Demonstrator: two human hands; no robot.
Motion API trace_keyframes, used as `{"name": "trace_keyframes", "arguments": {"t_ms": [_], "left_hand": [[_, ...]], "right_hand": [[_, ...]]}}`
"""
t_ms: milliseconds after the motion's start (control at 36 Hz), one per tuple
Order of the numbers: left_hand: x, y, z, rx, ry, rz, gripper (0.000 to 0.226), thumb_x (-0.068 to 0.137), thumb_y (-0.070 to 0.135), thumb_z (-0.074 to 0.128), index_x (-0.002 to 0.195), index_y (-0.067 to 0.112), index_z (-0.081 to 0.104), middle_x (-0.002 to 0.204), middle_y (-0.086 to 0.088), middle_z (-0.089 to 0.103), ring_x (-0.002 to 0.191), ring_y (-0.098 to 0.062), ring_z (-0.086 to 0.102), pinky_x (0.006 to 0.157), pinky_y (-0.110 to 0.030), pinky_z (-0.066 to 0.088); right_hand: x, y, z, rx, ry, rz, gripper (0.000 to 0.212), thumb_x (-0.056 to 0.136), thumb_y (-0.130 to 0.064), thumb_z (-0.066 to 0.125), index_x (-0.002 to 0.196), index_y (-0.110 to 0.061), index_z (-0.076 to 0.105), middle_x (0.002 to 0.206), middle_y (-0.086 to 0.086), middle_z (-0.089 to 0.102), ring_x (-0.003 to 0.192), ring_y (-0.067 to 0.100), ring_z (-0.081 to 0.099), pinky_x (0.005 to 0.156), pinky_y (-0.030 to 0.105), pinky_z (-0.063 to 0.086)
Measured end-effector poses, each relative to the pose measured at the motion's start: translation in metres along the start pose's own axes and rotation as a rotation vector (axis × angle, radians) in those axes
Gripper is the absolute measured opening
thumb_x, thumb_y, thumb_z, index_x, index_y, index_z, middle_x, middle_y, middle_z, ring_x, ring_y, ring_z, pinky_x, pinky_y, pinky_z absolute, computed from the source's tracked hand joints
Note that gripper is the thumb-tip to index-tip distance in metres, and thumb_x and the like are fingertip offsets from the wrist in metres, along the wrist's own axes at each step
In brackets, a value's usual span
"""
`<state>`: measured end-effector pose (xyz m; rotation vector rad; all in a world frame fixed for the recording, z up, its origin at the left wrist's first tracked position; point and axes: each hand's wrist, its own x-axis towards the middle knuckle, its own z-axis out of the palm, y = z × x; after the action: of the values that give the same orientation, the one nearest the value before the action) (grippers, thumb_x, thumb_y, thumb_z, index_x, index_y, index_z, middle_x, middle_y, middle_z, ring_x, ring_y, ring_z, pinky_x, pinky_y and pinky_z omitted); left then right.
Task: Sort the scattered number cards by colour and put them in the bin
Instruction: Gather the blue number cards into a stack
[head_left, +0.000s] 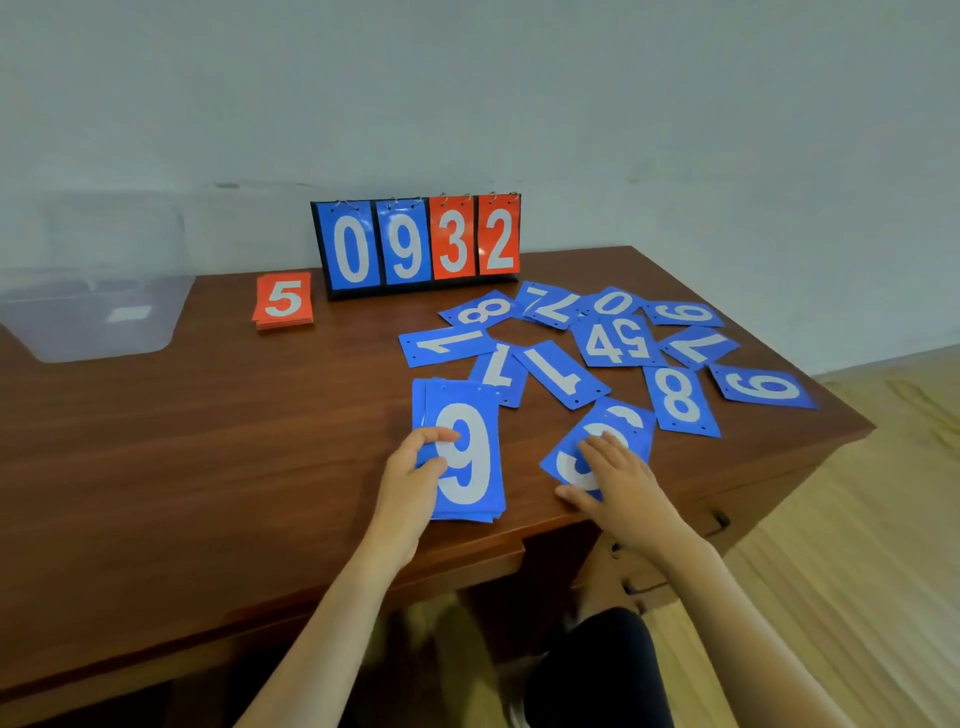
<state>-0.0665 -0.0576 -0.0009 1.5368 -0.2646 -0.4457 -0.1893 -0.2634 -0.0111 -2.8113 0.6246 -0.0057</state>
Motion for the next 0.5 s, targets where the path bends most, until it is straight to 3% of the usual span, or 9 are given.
{"name": "trace_keyframes", "arguments": {"t_ms": [83,139,278,361,500], "left_hand": [[-0.003,-0.001,0.001,-0.007,-0.005,-0.022,0.028,0.094,0.001,0.045,0.098,0.022,0.064,0.118,0.008,0.057,0.098,-0.006,0.062,0.07,-0.025,0.055],[-0.006,-0.002,0.0,0.0,0.004,-0.027,0.029,0.094,0.001,0.045,0.097,0.023,0.064,0.118,0.008,0.058,0.099,-0.008,0.062,0.075,-0.031,0.055],[-0.01,-0.005,-0.007,0.017,0.041,-0.047,0.03,0.095,0.001,0.045,0.097,0.022,0.065,0.12,0.008,0.057,0.096,-0.006,0.061,0.08,-0.037,0.056],[-0.011,-0.005,-0.012,0.015,0.077,-0.057,0.029,0.095,0.001,0.045,0.099,0.021,0.065,0.12,0.007,0.055,0.098,-0.005,0.059,0.073,-0.028,0.056],[-0.013,-0.005,-0.016,0.008,0.116,-0.053,0.031,0.093,-0.002,0.044,0.097,0.021,0.065,0.123,0.005,0.055,0.105,-0.008,0.056,0.075,-0.025,0.054]], "right_hand": [[-0.009,-0.002,0.004,-0.085,-0.049,0.001,0.102,0.072,-0.084,0.003,0.15,-0.019,0.02,0.159,-0.004,0.005,0.146,0.016,-0.007,0.119,0.038,0.005],[-0.013,-0.003,0.007,-0.109,-0.054,-0.026,0.121,0.055,-0.089,-0.017,0.151,-0.022,0.017,0.159,-0.006,-0.001,0.145,0.014,-0.014,0.119,0.04,0.0],[-0.019,-0.009,0.008,-0.099,-0.111,-0.095,0.107,0.062,-0.089,0.001,0.15,-0.03,0.015,0.159,-0.008,-0.003,0.145,0.016,-0.013,0.118,0.039,0.001],[-0.02,-0.01,0.007,-0.089,-0.11,-0.135,0.071,0.09,-0.063,0.037,0.15,-0.031,0.016,0.158,-0.009,0.007,0.146,0.014,0.002,0.117,0.033,0.01],[-0.018,-0.012,0.001,0.091,-0.176,-0.177,0.055,0.097,-0.039,0.047,0.148,-0.033,0.026,0.156,-0.014,0.016,0.145,0.007,0.01,0.116,0.028,0.014]]}}
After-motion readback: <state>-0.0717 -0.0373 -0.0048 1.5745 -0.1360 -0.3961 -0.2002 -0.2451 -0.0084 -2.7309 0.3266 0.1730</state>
